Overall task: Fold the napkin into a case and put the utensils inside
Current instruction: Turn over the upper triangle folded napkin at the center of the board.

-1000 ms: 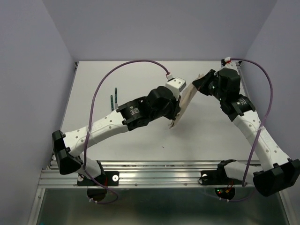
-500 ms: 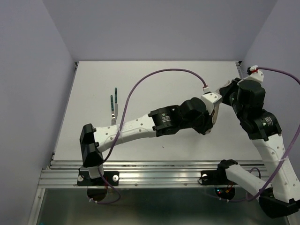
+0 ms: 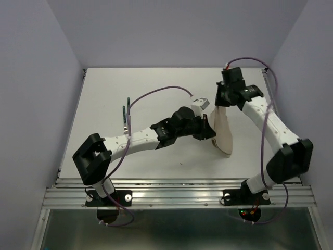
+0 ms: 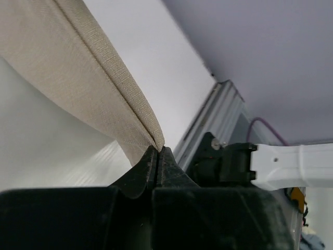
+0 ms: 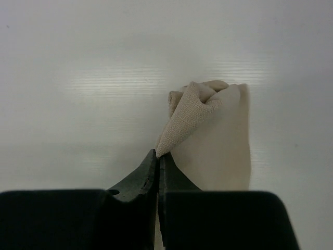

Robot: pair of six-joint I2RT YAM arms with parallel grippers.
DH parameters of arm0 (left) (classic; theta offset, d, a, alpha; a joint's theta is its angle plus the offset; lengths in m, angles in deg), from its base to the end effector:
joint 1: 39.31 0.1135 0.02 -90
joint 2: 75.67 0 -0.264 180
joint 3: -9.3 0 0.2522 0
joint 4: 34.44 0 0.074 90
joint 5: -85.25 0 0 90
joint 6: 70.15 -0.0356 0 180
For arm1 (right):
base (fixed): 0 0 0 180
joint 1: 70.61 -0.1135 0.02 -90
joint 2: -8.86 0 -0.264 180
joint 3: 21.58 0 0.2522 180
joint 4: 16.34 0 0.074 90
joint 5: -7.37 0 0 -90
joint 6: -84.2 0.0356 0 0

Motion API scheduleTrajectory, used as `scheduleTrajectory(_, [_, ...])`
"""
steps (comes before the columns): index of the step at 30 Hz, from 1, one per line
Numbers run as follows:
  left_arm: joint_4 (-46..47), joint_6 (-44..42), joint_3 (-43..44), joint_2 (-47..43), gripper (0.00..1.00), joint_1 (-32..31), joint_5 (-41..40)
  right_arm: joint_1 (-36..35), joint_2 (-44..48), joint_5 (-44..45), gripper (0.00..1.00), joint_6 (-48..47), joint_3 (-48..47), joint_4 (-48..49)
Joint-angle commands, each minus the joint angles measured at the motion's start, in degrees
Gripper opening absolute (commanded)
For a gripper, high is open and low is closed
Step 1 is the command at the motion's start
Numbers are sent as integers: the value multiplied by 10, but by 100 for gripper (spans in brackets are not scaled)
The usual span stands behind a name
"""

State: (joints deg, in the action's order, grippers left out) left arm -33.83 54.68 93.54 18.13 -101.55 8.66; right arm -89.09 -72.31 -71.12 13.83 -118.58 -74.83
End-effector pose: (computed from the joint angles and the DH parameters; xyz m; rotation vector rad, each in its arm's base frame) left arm 0.1760 -0.3521 0.3181 0.6508 1.8437 -1.3976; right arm 0.2889 0.0890 0.3694 0.1245 2.2961 0.1099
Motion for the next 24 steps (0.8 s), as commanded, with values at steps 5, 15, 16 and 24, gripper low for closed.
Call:
scheduleTrajectory(5, [112, 43, -182, -90, 0, 76, 58, -75, -209, -91, 1, 0, -83, 155])
scheduleTrajectory(15, [112, 54, -281, -118, 0, 96, 18, -87, -316, -161, 1, 40, -124, 208])
scheduleTrajectory(16, [114, 56, -285, -118, 0, 96, 15, -87, -320, -163, 1, 42, -123, 209])
scheduleTrajectory(24, [130, 62, -339, -131, 0, 96, -7, -97, -333, -179, 1, 37, -112, 216])
